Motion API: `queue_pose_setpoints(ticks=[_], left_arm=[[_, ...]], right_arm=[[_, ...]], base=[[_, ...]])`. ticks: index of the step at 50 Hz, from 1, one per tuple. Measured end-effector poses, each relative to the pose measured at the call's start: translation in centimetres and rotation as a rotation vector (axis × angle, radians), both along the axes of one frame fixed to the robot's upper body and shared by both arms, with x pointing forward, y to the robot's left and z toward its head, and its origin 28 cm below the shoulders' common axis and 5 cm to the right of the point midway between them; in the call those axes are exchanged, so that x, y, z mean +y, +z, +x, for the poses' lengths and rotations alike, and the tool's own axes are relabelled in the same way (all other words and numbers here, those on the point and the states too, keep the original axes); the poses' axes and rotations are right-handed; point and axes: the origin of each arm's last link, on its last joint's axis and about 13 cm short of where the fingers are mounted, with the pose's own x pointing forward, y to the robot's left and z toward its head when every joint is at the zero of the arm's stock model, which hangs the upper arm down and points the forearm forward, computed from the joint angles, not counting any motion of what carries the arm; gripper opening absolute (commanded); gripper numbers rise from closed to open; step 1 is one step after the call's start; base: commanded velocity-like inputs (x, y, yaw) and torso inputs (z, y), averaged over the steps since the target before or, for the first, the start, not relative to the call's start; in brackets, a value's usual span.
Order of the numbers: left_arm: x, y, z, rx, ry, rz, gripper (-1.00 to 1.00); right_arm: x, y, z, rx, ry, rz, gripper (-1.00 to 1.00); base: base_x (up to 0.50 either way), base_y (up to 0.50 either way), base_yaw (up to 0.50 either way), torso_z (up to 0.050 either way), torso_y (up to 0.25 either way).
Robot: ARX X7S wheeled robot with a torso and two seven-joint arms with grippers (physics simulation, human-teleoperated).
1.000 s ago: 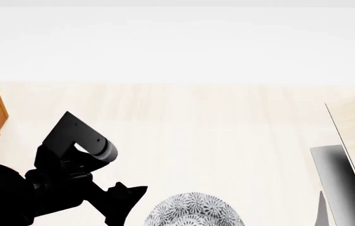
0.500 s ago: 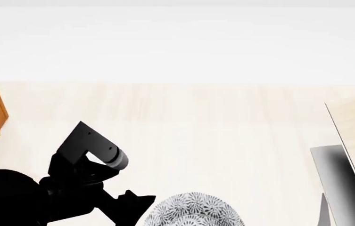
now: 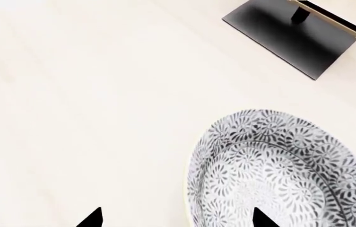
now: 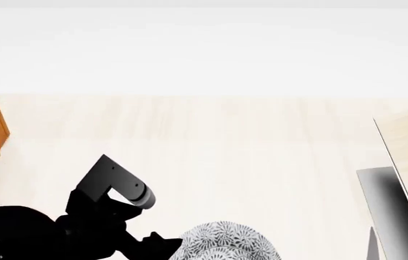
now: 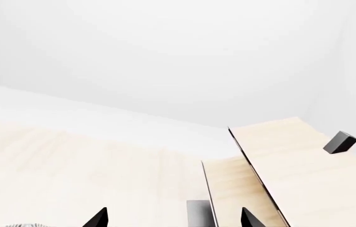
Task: Close the top drawer of the cabinet and put the bowl on top of it.
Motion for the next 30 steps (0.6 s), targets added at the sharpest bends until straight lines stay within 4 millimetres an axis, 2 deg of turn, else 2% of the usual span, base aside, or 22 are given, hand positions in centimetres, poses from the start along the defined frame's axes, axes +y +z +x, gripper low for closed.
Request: queue_pose_setpoints(ticks=[30], left_arm=[[-0.8, -2.2, 0.5, 0.045, -0.019, 0.003, 1.00]], right_arm=[[-0.2, -0.4, 0.1, 0.005, -0.006, 0.001, 1.00]], base=[[0.00, 0.00, 0.00, 0.000, 0.000]])
